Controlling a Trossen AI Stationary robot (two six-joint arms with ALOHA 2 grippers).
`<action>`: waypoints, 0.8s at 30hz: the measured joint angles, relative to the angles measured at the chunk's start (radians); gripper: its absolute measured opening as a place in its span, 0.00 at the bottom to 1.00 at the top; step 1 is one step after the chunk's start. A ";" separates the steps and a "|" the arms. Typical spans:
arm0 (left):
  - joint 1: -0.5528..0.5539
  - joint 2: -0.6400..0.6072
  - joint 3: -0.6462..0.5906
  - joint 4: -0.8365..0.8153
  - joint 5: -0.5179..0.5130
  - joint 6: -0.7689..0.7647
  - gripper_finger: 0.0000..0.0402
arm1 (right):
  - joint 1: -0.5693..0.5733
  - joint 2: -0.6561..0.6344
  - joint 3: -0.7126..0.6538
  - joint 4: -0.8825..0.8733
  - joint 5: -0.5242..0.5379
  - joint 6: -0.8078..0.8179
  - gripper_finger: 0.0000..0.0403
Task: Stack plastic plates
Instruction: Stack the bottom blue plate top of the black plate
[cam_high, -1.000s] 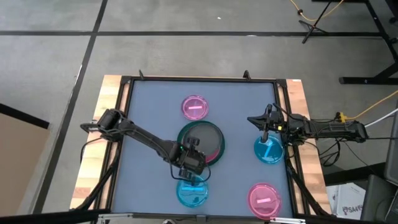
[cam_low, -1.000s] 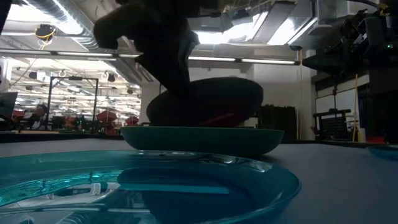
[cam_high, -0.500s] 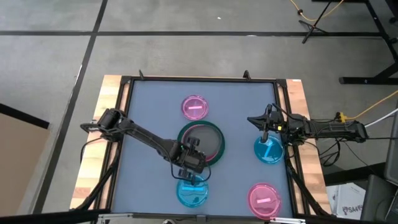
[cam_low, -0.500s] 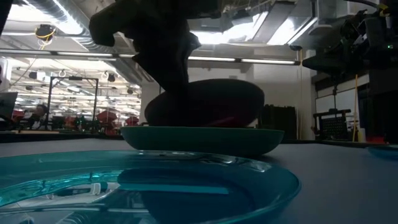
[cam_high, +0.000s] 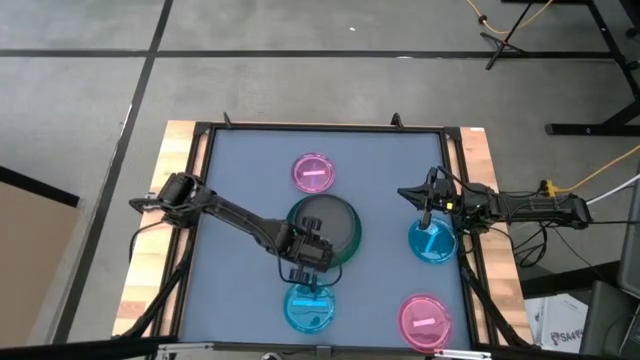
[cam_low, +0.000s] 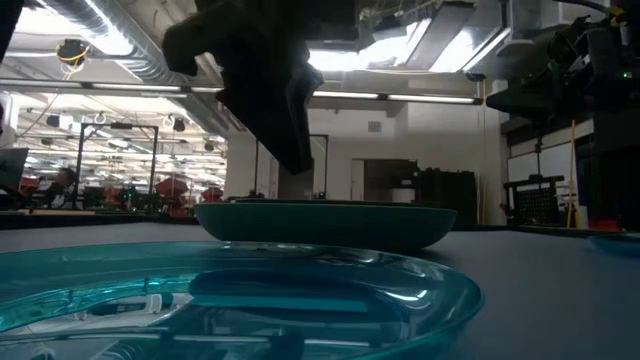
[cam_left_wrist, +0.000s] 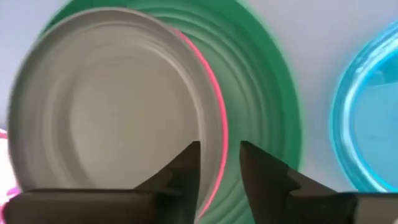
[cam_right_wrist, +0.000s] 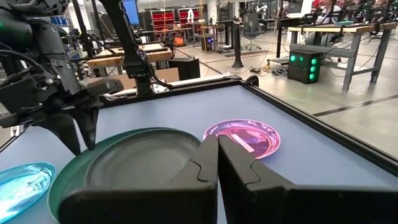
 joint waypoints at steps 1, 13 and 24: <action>-0.003 0.000 0.000 0.000 0.013 -0.001 0.28 | 0.000 0.000 0.000 0.000 0.000 0.000 0.00; -0.099 -0.003 0.116 -0.008 0.037 -0.119 0.31 | 0.000 0.000 0.000 0.002 0.000 0.000 0.00; -0.191 -0.004 0.085 -0.025 0.059 -0.626 0.30 | 0.000 0.000 0.000 0.002 -0.010 -0.001 0.00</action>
